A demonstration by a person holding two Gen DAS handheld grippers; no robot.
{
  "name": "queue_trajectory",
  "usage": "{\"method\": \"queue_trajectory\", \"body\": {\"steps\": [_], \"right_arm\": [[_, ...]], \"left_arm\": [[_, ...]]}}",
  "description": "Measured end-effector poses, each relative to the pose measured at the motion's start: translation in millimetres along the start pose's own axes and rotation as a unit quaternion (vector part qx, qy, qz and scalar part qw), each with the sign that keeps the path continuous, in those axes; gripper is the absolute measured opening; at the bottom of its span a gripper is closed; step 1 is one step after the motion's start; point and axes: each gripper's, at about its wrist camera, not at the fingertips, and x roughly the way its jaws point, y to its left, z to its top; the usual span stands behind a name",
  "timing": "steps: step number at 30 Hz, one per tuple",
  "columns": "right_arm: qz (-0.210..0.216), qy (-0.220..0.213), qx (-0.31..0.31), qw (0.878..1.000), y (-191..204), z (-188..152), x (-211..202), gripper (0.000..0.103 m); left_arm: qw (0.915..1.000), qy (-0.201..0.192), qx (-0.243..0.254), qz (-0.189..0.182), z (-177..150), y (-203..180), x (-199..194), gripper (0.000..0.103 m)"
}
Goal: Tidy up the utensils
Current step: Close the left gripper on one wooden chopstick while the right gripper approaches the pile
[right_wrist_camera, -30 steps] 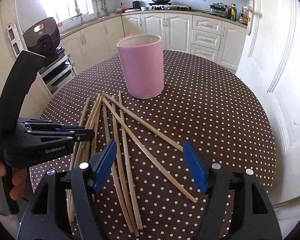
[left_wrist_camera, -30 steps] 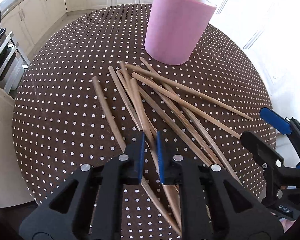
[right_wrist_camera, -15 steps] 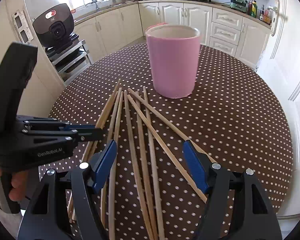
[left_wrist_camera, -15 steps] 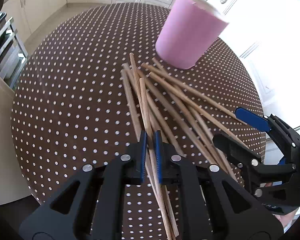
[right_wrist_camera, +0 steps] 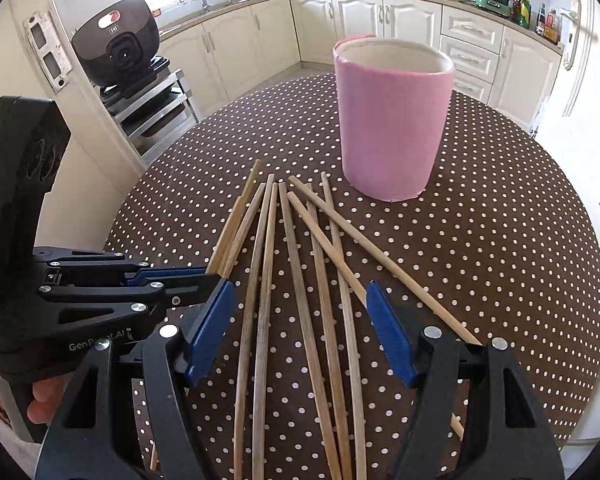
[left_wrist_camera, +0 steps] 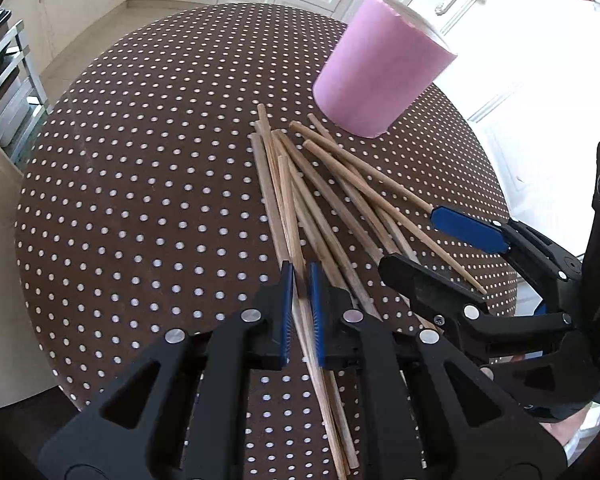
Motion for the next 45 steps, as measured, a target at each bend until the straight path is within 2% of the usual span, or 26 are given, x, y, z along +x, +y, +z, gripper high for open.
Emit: {"method": "queue_trajectory", "body": {"steps": [5,10,16,25,26,29,30,31,38,42,45], "right_arm": [[0.007,0.006,0.003,1.0,2.1,0.3,4.0,0.066],[0.007,0.008,0.002,1.0,4.9,-0.8,5.4,0.066],[0.005,0.013,-0.004,1.0,12.4,1.1,8.5,0.066],[0.001,0.018,-0.004,1.0,18.1,2.6,13.4,0.066],[0.001,0.017,-0.005,1.0,17.9,2.7,13.0,0.066],[-0.001,0.016,-0.002,1.0,15.4,1.8,11.3,0.066],[-0.001,0.015,-0.001,1.0,14.4,1.2,10.7,0.066],[-0.003,0.015,0.0,1.0,12.4,0.4,10.0,0.066],[0.001,0.012,0.009,1.0,1.7,-3.5,5.3,0.066],[0.004,0.013,0.008,1.0,1.0,-5.5,4.1,0.066],[0.006,0.012,0.008,1.0,0.8,-5.4,3.3,0.066]], "left_arm": [[1.0,-0.001,-0.004,0.0,-7.0,14.9,-13.0,0.01],[0.9997,-0.007,0.004,0.022,-13.4,19.5,-25.1,0.01],[0.9998,-0.003,-0.007,0.019,-16.5,23.6,-31.7,0.01],[0.9989,0.002,0.003,0.048,-23.4,32.5,-47.3,0.014],[0.9989,0.003,0.002,0.047,-22.9,32.1,-48.0,0.015],[0.9994,0.003,-0.007,0.035,-22.3,30.5,-51.3,0.028],[0.999,0.001,-0.007,0.044,-18.4,23.7,-43.9,0.039],[0.9986,-0.002,-0.005,0.053,-17.4,21.8,-42.0,0.045],[0.9975,-0.007,0.004,0.07,-20.4,10.9,-36.2,0.044],[0.9961,-0.009,0.013,0.087,-22.4,8.6,-34.3,0.037],[0.9956,-0.009,0.016,0.091,-25.3,7.6,-36.1,0.036]]}}
